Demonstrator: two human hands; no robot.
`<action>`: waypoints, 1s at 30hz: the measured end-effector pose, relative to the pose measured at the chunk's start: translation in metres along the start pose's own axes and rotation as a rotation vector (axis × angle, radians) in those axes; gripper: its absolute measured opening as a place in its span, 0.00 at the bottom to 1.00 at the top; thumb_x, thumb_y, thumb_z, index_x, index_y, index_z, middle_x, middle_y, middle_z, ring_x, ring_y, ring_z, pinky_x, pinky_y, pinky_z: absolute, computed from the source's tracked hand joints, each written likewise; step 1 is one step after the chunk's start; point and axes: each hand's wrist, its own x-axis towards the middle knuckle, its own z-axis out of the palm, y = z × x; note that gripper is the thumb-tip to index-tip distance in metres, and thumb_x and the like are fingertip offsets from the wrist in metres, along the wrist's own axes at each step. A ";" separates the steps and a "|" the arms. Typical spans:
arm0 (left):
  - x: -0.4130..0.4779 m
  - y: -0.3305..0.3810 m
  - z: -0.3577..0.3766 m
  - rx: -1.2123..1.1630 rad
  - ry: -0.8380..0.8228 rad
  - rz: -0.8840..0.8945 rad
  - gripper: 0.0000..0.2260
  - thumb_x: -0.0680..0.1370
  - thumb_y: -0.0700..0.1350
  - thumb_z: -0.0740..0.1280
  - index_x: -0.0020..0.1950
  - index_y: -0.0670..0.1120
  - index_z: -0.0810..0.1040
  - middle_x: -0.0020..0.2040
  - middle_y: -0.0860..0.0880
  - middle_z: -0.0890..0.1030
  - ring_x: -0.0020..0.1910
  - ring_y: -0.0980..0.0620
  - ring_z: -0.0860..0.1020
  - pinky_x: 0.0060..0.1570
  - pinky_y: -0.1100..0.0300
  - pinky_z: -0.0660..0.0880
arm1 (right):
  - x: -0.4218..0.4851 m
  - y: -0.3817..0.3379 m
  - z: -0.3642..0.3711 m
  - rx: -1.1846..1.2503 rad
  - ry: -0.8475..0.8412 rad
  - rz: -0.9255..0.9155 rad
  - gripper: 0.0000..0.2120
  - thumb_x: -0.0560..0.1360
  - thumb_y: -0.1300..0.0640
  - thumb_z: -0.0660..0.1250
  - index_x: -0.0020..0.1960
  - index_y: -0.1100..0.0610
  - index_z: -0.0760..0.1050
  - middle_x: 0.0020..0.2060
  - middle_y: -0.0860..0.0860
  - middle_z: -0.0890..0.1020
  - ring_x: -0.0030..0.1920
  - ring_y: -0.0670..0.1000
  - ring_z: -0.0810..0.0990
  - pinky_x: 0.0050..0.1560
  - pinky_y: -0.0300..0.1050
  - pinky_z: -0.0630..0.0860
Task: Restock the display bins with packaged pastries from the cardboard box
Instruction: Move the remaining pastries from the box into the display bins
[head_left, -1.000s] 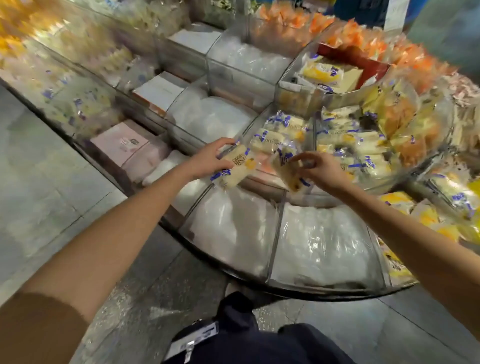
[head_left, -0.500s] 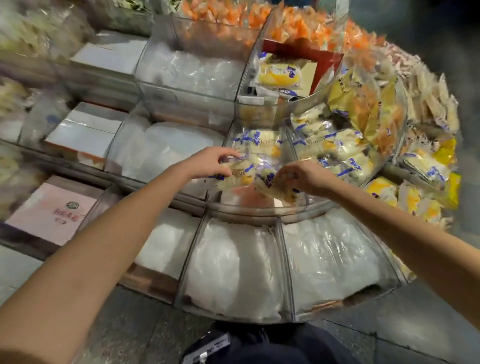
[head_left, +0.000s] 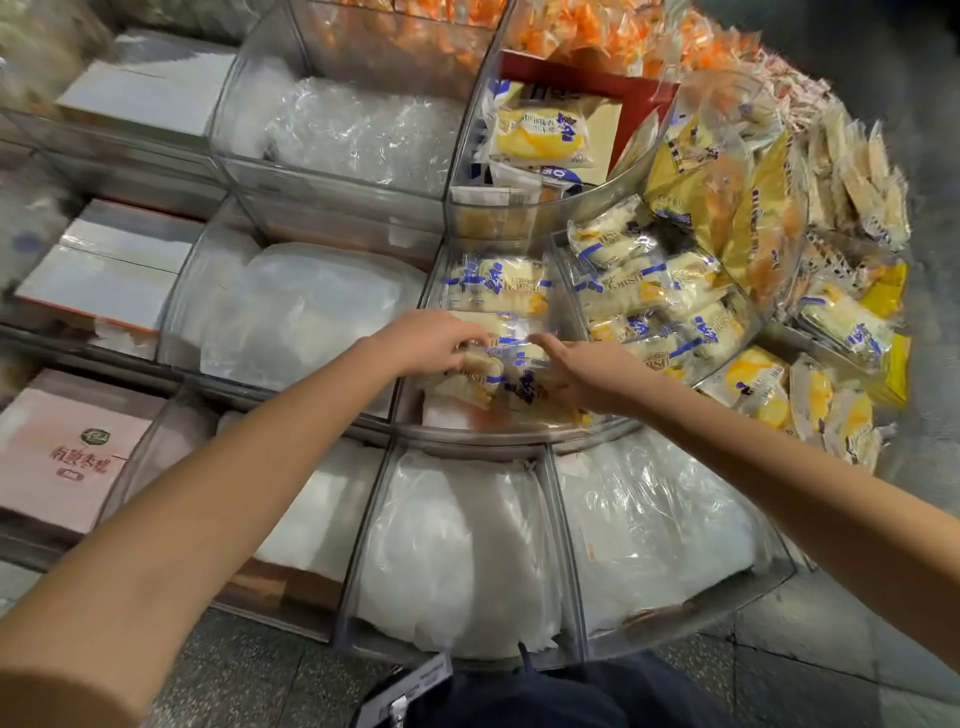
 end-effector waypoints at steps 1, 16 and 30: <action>0.002 0.000 0.004 0.059 -0.024 0.002 0.17 0.80 0.46 0.63 0.69 0.55 0.74 0.60 0.51 0.80 0.59 0.47 0.76 0.49 0.57 0.70 | 0.002 0.001 -0.001 -0.008 -0.010 0.009 0.20 0.80 0.56 0.61 0.70 0.58 0.64 0.50 0.55 0.80 0.43 0.54 0.80 0.35 0.44 0.74; -0.008 -0.014 0.026 0.149 0.165 0.022 0.15 0.80 0.53 0.63 0.65 0.50 0.76 0.63 0.51 0.80 0.67 0.53 0.73 0.77 0.56 0.47 | 0.035 0.008 -0.004 0.004 -0.082 -0.158 0.16 0.76 0.51 0.66 0.63 0.53 0.76 0.63 0.53 0.71 0.65 0.55 0.69 0.69 0.49 0.62; -0.012 0.006 0.042 0.132 0.255 -0.048 0.27 0.77 0.59 0.67 0.71 0.47 0.68 0.60 0.48 0.78 0.61 0.48 0.74 0.66 0.56 0.62 | 0.051 0.027 -0.014 0.027 0.240 -0.175 0.08 0.75 0.58 0.68 0.52 0.60 0.79 0.48 0.54 0.79 0.48 0.56 0.79 0.53 0.51 0.69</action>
